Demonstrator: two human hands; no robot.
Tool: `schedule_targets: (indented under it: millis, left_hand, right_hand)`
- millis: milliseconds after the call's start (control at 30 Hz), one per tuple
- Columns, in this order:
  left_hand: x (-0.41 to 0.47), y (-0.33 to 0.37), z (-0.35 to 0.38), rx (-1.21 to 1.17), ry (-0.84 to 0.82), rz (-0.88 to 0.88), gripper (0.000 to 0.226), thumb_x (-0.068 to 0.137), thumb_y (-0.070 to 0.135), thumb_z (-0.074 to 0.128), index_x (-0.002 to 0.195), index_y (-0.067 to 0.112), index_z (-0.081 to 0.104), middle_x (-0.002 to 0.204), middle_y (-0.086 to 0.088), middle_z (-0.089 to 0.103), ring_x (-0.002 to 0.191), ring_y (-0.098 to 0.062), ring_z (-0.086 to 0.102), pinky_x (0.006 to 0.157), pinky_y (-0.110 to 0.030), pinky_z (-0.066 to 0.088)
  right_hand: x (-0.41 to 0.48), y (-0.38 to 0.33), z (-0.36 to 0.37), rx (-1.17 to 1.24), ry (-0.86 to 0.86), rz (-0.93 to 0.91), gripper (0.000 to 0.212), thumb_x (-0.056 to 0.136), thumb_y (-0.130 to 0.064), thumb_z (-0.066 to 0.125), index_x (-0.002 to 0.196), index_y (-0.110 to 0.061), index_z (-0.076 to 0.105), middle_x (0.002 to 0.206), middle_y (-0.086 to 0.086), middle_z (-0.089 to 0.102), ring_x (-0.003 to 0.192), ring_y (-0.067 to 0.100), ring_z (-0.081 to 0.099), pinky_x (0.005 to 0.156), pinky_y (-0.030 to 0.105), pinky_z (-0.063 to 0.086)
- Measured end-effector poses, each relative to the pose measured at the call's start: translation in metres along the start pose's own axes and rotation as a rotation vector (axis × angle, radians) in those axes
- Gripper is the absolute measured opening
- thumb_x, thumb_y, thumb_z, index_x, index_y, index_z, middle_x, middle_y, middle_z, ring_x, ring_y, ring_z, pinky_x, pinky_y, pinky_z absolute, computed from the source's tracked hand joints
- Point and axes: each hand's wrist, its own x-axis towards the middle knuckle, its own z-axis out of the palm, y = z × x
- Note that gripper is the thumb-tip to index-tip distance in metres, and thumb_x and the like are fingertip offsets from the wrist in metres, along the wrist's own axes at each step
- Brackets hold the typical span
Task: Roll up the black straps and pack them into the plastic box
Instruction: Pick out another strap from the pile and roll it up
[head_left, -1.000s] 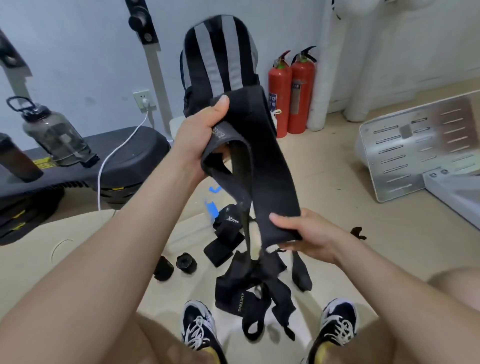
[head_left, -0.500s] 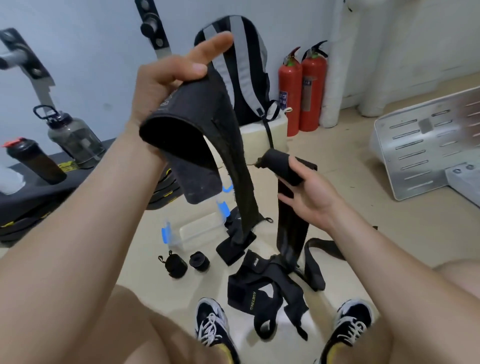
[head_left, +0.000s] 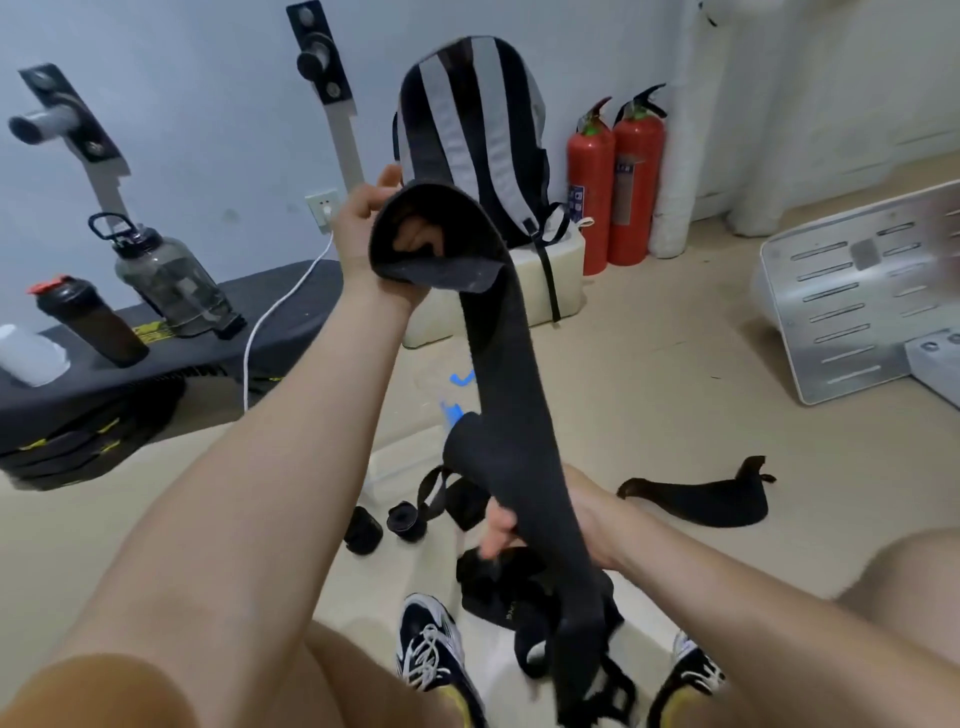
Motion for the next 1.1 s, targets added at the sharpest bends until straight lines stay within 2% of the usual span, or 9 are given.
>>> schedule_targets:
  millis: [100, 200, 333, 400, 533, 633, 733, 900, 1100]
  left_hand:
    - [0.016, -0.009, -0.037, 0.389, 0.234, -0.132, 0.028, 0.089, 0.036, 0.058, 0.108, 0.015, 0.057, 0.092, -0.007, 0.067, 0.075, -0.016, 0.064, 0.053, -0.025, 0.048]
    - [-0.014, -0.034, -0.063, 1.082, 0.508, -0.079, 0.054, 0.085, 0.051, 0.061, 0.128, 0.023, 0.041, 0.135, -0.012, 0.050, 0.108, -0.028, 0.057, 0.067, -0.040, 0.054]
    - [-0.123, -0.086, -0.056, 0.838, -0.129, -0.605, 0.057, 0.095, 0.065, 0.044, 0.116, 0.013, 0.060, 0.105, -0.011, 0.068, 0.094, -0.024, 0.065, 0.078, -0.036, 0.053]
    - [-0.157, -0.109, -0.057, 0.920, -0.430, -0.650, 0.049, 0.089, 0.057, 0.064, 0.119, 0.018, 0.061, 0.104, 0.005, 0.073, 0.102, -0.011, 0.067, 0.090, -0.028, 0.053]
    - [-0.158, -0.118, -0.071, 0.907, -0.200, -0.484, 0.016, 0.089, 0.003, 0.068, 0.105, 0.007, 0.067, 0.096, -0.008, 0.075, 0.084, -0.017, 0.071, 0.076, -0.028, 0.059]
    - [-0.139, -0.097, -0.072, 0.621, -0.073, -0.535, 0.017, 0.094, 0.004, 0.062, 0.110, 0.004, 0.066, 0.094, -0.015, 0.074, 0.075, -0.022, 0.073, 0.063, -0.033, 0.060]
    - [-0.131, -0.081, -0.068, 0.516, -0.167, -0.575, 0.029, 0.096, -0.005, 0.051, 0.118, 0.008, 0.064, 0.105, -0.015, 0.073, 0.086, -0.029, 0.074, 0.065, -0.037, 0.062]
    - [-0.127, -0.078, -0.071, 0.433, -0.261, -0.590, 0.048, 0.090, -0.024, 0.036, 0.119, 0.004, 0.061, 0.113, -0.019, 0.071, 0.102, -0.035, 0.071, 0.083, -0.047, 0.060]
    - [-0.106, -0.066, -0.060, 0.434, -0.016, -0.360, 0.041, 0.095, -0.019, 0.039, 0.121, 0.005, 0.060, 0.121, -0.018, 0.067, 0.100, -0.034, 0.071, 0.078, -0.042, 0.062]
  right_hand:
    - [0.005, -0.015, -0.015, 0.197, 0.347, -0.034, 0.043, 0.107, -0.042, 0.031, 0.089, -0.008, 0.048, 0.055, 0.005, 0.044, 0.041, 0.019, 0.041, 0.043, 0.022, 0.040]
    - [0.004, -0.034, -0.034, 0.115, 0.778, -0.325, 0.047, 0.105, -0.051, 0.031, 0.100, -0.007, 0.046, 0.092, 0.006, 0.056, 0.087, 0.027, 0.058, 0.084, 0.041, 0.053]
    - [0.000, -0.058, -0.047, 0.082, 0.958, -0.468, 0.037, 0.108, -0.043, 0.028, 0.097, -0.010, 0.043, 0.097, 0.004, 0.053, 0.100, 0.025, 0.055, 0.086, 0.033, 0.042]
    - [0.005, -0.060, -0.047, 0.057, 1.005, -0.477, 0.036, 0.108, -0.038, 0.029, 0.094, -0.008, 0.041, 0.091, 0.001, 0.049, 0.098, 0.024, 0.052, 0.080, 0.027, 0.034]
    - [0.005, -0.060, -0.047, 0.191, 1.000, -0.418, 0.036, 0.108, -0.040, 0.030, 0.106, -0.008, 0.046, 0.089, -0.001, 0.050, 0.096, 0.021, 0.052, 0.084, 0.034, 0.044]
    - [-0.001, -0.069, -0.058, 0.318, 0.791, -0.330, 0.034, 0.107, -0.040, 0.035, 0.121, -0.012, 0.048, 0.092, 0.007, 0.058, 0.074, 0.020, 0.062, 0.062, 0.033, 0.060]
    - [-0.009, -0.074, -0.069, 0.110, 0.690, -0.206, 0.026, 0.103, -0.041, 0.043, 0.115, -0.018, 0.048, 0.077, 0.001, 0.046, 0.059, 0.013, 0.042, 0.046, 0.022, 0.044]
    - [-0.013, -0.077, -0.085, -0.102, 0.761, -0.348, 0.050, 0.096, -0.044, 0.057, 0.132, -0.009, 0.053, 0.117, 0.004, 0.061, 0.101, 0.019, 0.060, 0.092, 0.034, 0.050]
    - [-0.032, -0.084, -0.087, 0.101, 0.487, -0.447, 0.011, 0.097, -0.014, 0.063, 0.105, -0.007, 0.064, 0.075, 0.009, 0.074, 0.060, 0.017, 0.072, 0.045, 0.018, 0.049]
